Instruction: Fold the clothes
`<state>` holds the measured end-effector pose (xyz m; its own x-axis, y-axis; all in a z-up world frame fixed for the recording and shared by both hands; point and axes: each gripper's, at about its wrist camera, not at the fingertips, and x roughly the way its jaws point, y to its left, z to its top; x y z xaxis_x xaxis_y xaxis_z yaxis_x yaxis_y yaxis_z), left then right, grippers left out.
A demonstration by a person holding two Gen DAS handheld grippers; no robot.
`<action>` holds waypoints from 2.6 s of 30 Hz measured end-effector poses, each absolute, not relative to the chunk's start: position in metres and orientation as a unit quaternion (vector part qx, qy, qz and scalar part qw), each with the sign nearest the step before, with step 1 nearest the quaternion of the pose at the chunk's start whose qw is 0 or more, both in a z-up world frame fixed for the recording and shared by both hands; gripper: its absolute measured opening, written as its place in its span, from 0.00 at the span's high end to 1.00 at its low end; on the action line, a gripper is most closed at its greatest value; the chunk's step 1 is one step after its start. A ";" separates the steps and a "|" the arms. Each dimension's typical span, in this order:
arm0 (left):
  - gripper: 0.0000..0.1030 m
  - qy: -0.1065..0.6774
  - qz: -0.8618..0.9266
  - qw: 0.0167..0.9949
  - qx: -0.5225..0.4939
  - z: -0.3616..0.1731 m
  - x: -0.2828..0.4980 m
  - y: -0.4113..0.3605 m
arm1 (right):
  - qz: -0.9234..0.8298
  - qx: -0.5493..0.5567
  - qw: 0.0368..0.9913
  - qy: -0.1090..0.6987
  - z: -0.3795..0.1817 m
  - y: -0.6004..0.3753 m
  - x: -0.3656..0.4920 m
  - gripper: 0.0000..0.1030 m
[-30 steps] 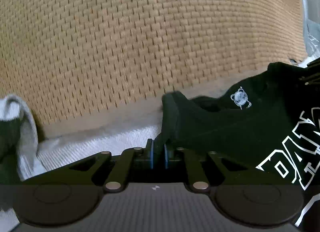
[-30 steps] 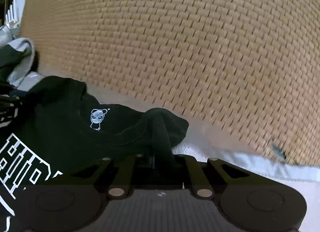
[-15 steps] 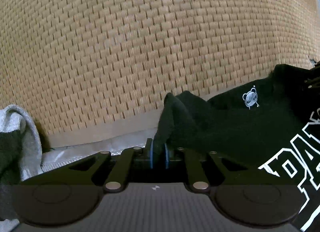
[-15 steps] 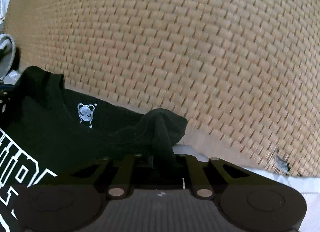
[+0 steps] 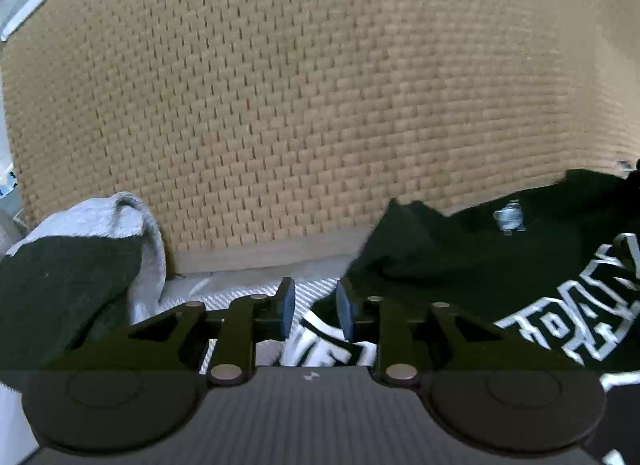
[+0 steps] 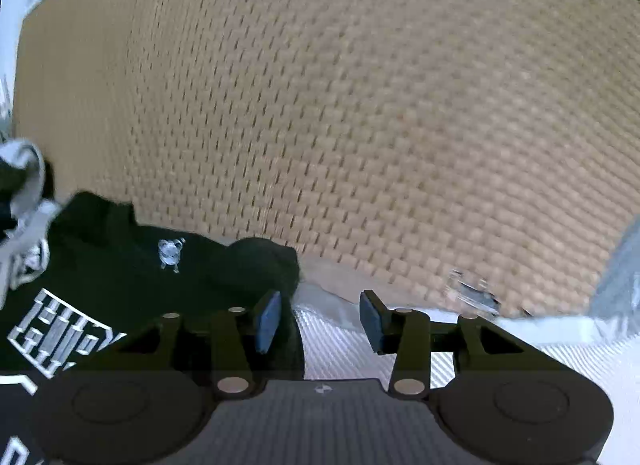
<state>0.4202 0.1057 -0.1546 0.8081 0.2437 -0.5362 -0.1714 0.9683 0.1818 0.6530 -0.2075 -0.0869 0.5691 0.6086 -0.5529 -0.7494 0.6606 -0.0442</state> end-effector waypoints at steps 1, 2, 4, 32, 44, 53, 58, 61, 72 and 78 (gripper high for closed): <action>0.74 0.288 0.104 0.950 0.062 -0.153 0.412 0.099 | 0.382 -0.137 0.878 0.252 -0.084 -0.214 0.647 0.54; 0.74 0.289 0.097 0.951 0.061 -0.153 0.406 0.091 | 0.378 -0.140 0.879 0.253 -0.081 -0.220 0.642 0.54; 0.74 0.290 0.084 0.951 0.060 -0.154 0.396 0.075 | 0.378 -0.132 0.879 0.259 -0.079 -0.229 0.633 0.54; 0.62 0.319 0.083 0.944 0.010 -0.231 0.290 -0.020 | 0.338 -0.171 0.869 0.318 -0.121 -0.386 0.511 0.54; 0.60 0.306 0.093 0.947 0.034 -0.236 0.284 -0.030 | 0.368 -0.176 0.846 0.343 -0.126 -0.432 0.518 0.53; 0.60 0.303 0.092 0.948 0.033 -0.236 0.283 -0.029 | 0.369 -0.148 0.853 0.339 -0.127 -0.435 0.515 0.90; 0.60 0.303 0.094 0.948 0.036 -0.236 0.283 -0.030 | 0.320 -0.137 0.890 0.295 -0.097 -0.452 0.521 0.93; 0.60 0.303 0.094 0.948 0.037 -0.236 0.283 -0.030 | 0.304 -0.142 0.902 0.272 -0.073 -0.464 0.530 0.93; 0.60 0.301 0.094 0.948 0.035 -0.236 0.283 -0.030 | 0.248 -0.201 0.915 0.247 -0.012 -0.504 0.569 0.93; 0.59 0.301 0.094 0.948 0.034 -0.236 0.282 -0.029 | 0.219 -0.171 0.927 0.254 0.001 -0.531 0.583 0.93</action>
